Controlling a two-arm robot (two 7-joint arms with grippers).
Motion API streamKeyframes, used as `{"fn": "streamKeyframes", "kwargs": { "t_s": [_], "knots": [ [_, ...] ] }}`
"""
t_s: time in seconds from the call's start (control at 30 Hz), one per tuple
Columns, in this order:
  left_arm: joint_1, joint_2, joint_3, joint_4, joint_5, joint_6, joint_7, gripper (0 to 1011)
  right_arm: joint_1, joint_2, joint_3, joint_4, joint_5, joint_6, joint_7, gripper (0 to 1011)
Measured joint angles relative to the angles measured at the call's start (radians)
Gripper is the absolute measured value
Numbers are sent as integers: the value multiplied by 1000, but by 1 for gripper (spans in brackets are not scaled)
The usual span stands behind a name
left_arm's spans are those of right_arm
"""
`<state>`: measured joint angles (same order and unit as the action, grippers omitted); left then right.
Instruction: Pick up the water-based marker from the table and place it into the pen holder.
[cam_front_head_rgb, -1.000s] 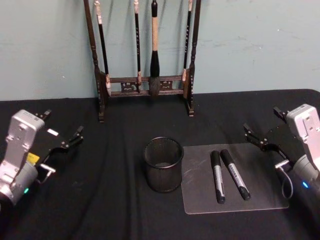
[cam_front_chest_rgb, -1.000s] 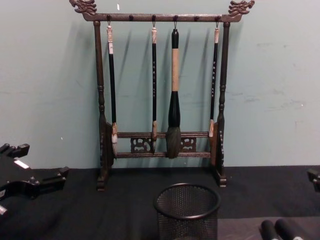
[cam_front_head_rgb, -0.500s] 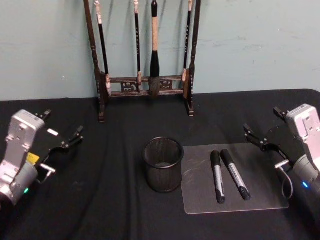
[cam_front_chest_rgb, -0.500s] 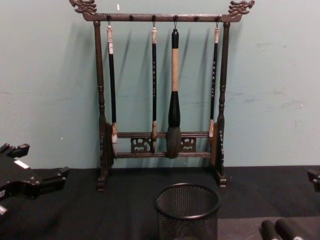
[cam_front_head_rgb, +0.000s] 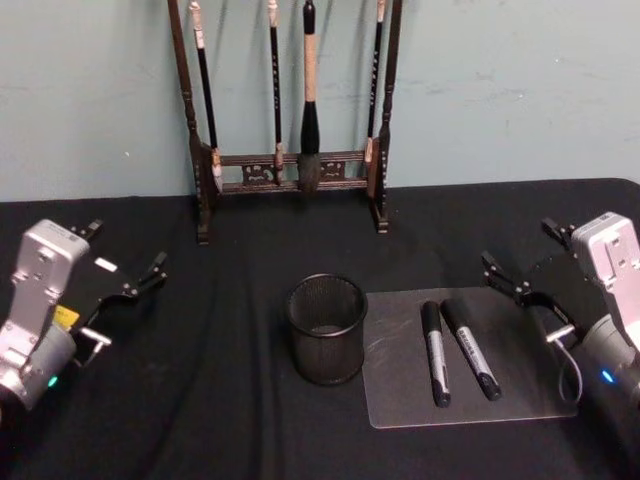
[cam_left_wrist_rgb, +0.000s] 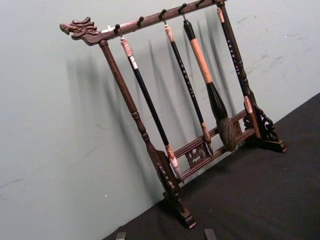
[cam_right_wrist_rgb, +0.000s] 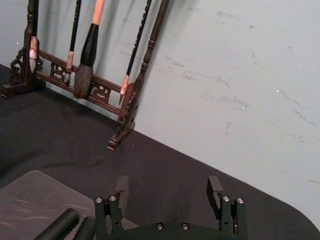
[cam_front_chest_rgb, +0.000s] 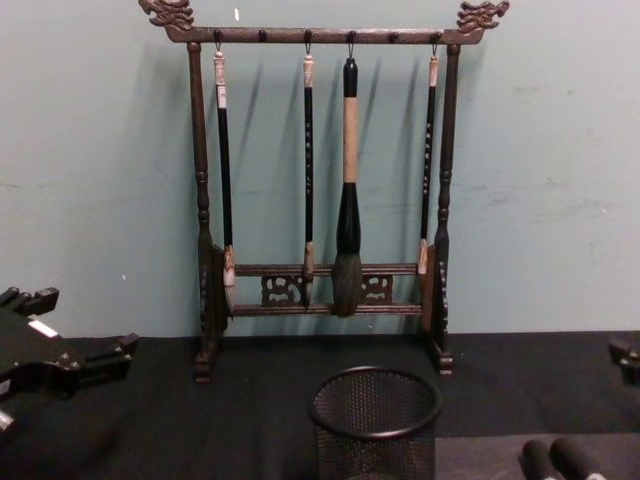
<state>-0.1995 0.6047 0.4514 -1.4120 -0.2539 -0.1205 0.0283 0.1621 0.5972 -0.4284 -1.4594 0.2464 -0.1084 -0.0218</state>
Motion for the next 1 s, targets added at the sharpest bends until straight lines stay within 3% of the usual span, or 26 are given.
{"fn": "streamKeyframes", "kwargs": {
  "t_s": [0.3, 0.7, 1.0],
  "knots": [
    [0, 0, 0, 0, 0, 0, 0, 1009, -49, -13, 25, -73, 4, 55, -2, 1002],
    [0, 0, 0, 0, 0, 0, 0, 1009, -134, -9, 76, -198, 46, 182, 13, 1002],
    [0, 0, 0, 0, 0, 0, 0, 1009, -187, -5, 119, -243, 77, 231, 33, 1003]
  ]
}}
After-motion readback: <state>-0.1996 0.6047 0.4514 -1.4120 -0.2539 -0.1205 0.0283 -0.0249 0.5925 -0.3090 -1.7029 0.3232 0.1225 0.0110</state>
